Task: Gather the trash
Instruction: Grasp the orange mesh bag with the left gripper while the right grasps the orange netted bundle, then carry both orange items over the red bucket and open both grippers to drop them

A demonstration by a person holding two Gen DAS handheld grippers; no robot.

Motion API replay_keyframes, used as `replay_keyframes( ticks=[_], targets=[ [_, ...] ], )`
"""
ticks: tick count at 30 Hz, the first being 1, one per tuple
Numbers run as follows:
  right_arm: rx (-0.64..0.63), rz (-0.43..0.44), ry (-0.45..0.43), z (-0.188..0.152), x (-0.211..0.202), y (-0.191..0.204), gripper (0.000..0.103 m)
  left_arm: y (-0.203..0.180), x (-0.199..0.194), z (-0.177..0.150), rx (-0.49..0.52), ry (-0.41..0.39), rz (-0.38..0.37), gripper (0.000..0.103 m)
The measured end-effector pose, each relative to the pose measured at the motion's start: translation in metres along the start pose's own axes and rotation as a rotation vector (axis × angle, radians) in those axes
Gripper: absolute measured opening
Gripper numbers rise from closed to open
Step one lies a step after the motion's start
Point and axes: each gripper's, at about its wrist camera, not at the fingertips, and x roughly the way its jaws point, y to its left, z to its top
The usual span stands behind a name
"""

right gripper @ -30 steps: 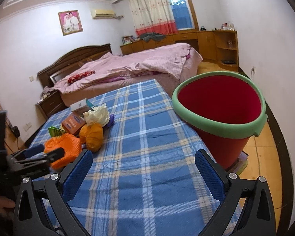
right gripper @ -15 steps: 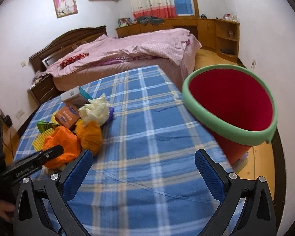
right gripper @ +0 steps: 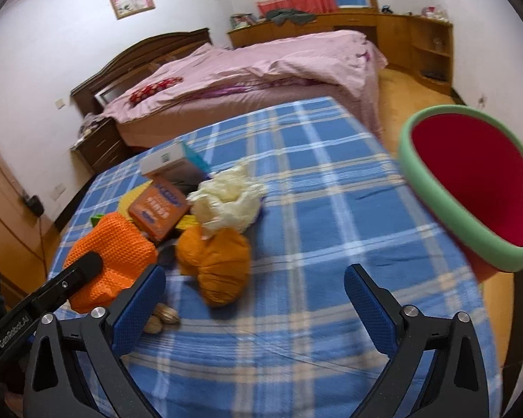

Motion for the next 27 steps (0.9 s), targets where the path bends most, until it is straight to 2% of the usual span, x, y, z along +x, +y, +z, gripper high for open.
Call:
replay_keyframes(
  ticks=[2, 4, 5, 6, 7, 10, 13, 18, 27],
  targets=[
    [-0.004, 0.019, 0.017, 0.0, 0.008, 0.005, 0.095, -0.002, -0.007, 0.0, -0.001, -0.021, -0.019, 0.011],
    [0.0, 0.043, 0.035, 0.0, 0.015, 0.008, 0.076, -0.006, -0.016, 0.003, 0.017, -0.058, -0.013, 0.011],
    [0.004, 0.05, 0.045, 0.0, 0.018, 0.009, 0.074, -0.008, -0.017, 0.005, 0.024, -0.068, -0.007, 0.011],
    [0.009, 0.069, 0.06, 0.001, 0.022, 0.009, 0.067, -0.011, -0.023, 0.006, 0.034, -0.083, 0.005, 0.011],
    [0.01, 0.089, 0.073, 0.0, 0.026, 0.009, 0.056, -0.012, -0.026, 0.007, 0.038, -0.09, 0.011, 0.011],
    [-0.006, 0.128, 0.104, -0.003, 0.033, 0.012, 0.033, -0.017, -0.035, 0.009, 0.046, -0.103, 0.038, 0.011],
    [-0.002, 0.188, 0.115, -0.007, 0.025, 0.012, 0.03, -0.021, -0.044, 0.01, 0.048, -0.106, 0.054, 0.011],
    [-0.057, 0.215, 0.077, -0.02, -0.008, 0.016, 0.03, -0.031, -0.052, 0.014, 0.058, -0.113, 0.081, 0.01],
    [-0.015, 0.188, -0.022, -0.033, -0.068, -0.014, 0.029, -0.068, -0.052, 0.013, 0.112, -0.08, 0.055, 0.01]
  ],
)
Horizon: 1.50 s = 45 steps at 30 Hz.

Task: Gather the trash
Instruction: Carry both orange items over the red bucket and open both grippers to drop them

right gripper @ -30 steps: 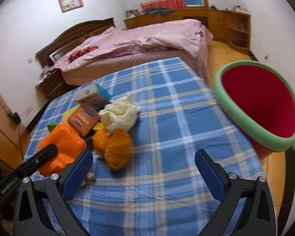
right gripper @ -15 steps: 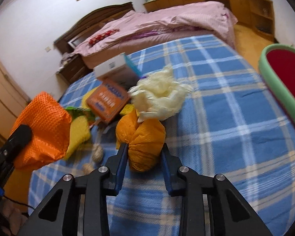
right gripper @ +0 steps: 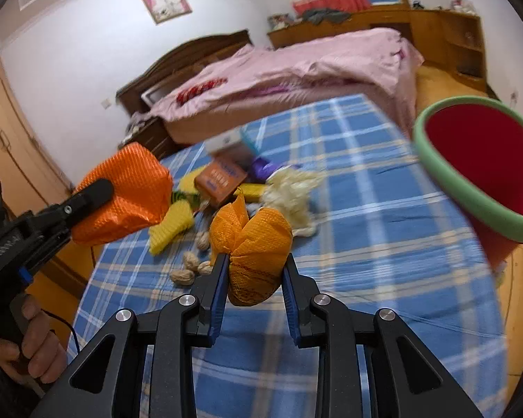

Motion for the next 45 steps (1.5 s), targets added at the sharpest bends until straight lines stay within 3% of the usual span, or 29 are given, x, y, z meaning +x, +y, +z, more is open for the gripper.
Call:
replay_keyframes(
  ticks=[8, 20, 30, 36, 39, 41, 45],
  targets=[
    [0.064, -0.071, -0.102, 0.011, -0.042, -0.04, 0.03, -0.052, 0.029, 0.012, 0.106, 0.059, -0.049, 0.01],
    [0.223, -0.222, -0.196, 0.028, -0.076, -0.14, 0.03, -0.146, 0.135, 0.016, 0.18, 0.207, -0.174, 0.01],
    [0.308, -0.304, -0.201, 0.03, -0.068, -0.208, 0.03, -0.19, 0.223, 0.009, 0.222, 0.276, -0.201, 0.01],
    [0.322, -0.314, -0.195, 0.033, -0.058, -0.223, 0.032, -0.196, 0.245, -0.002, 0.227, 0.315, -0.231, 0.011],
    [0.331, -0.311, -0.2, 0.031, -0.055, -0.226, 0.034, -0.199, 0.249, -0.004, 0.234, 0.323, -0.219, 0.022],
    [0.339, -0.31, -0.2, 0.031, -0.053, -0.23, 0.034, -0.198, 0.249, -0.004, 0.232, 0.318, -0.211, 0.036],
    [0.351, -0.302, -0.204, 0.029, -0.054, -0.232, 0.045, -0.197, 0.243, -0.003, 0.23, 0.309, -0.194, 0.038]
  ],
)
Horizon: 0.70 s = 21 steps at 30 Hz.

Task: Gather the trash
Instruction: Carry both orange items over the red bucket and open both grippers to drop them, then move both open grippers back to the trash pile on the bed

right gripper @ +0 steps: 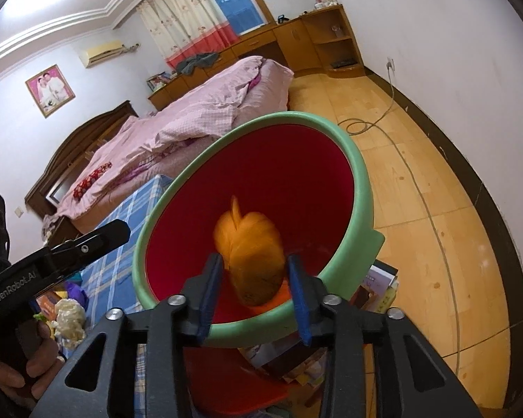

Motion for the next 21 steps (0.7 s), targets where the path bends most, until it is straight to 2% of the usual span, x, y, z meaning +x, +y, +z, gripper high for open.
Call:
replay_keyframes(
  ticks=[3, 4, 12, 21],
  targets=[
    [0.004, 0.008, -0.015, 0.001, -0.004, 0.001, 0.059, 0.0, -0.004, -0.001, -0.001, 0.002, 0.015, 0.038],
    [0.004, 0.009, -0.019, 0.002, -0.007, 0.002, 0.06, -0.001, -0.007, -0.002, -0.002, 0.004, 0.019, 0.038],
    [0.015, 0.019, -0.035, -0.001, -0.021, 0.009, 0.06, 0.003, -0.035, -0.005, -0.016, -0.024, 0.034, 0.038],
    [-0.003, 0.048, -0.04, -0.008, -0.038, 0.03, 0.06, 0.016, -0.079, -0.017, -0.058, -0.063, 0.086, 0.038]
  ],
)
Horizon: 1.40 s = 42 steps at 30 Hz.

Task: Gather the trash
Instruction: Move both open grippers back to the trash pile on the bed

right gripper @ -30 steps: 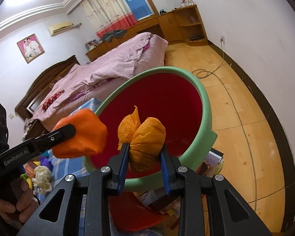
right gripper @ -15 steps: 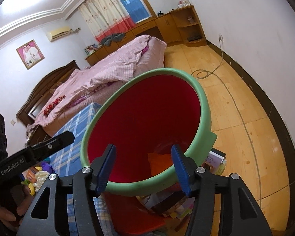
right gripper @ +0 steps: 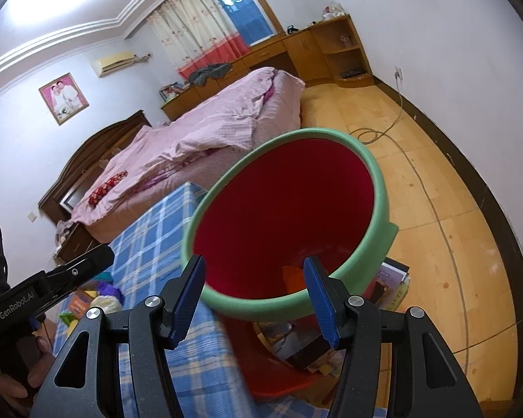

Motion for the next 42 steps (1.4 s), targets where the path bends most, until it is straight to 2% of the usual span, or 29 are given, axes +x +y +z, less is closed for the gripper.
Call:
replay_keyframes(
  ticks=[9, 15, 17, 18, 28, 33, 35, 39, 42],
  targets=[
    [-0.027, 0.043, 0.011, -0.012, -0.014, 0.03, 0.06, 0.033, -0.048, -0.01, -0.056, -0.036, 0.081, 0.042],
    [-0.064, 0.072, 0.031, -0.021, -0.02, 0.058, 0.06, 0.06, -0.079, -0.021, -0.109, -0.058, 0.145, 0.055],
    [-0.079, 0.079, 0.036, -0.024, -0.022, 0.066, 0.06, 0.071, -0.087, -0.025, -0.134, -0.062, 0.186, 0.063],
    [-0.087, 0.082, 0.038, -0.025, -0.022, 0.069, 0.06, 0.075, -0.09, -0.028, -0.14, -0.065, 0.2, 0.064],
    [-0.105, 0.074, 0.118, -0.037, -0.002, 0.092, 0.06, 0.152, -0.108, -0.052, -0.295, -0.043, 0.335, 0.064],
    [-0.122, 0.083, 0.157, -0.045, 0.015, 0.106, 0.06, 0.186, -0.114, -0.068, -0.313, -0.056, 0.464, 0.064],
    [-0.129, 0.087, 0.164, -0.047, 0.022, 0.109, 0.06, 0.198, -0.112, -0.073, -0.324, -0.047, 0.48, 0.064],
    [-0.13, 0.094, 0.191, -0.049, 0.04, 0.115, 0.061, 0.219, -0.101, -0.077, -0.355, -0.008, 0.467, 0.064],
    [-0.148, 0.099, 0.199, -0.052, 0.049, 0.12, 0.073, 0.226, -0.09, -0.079, -0.352, 0.022, 0.477, 0.064]
  ],
)
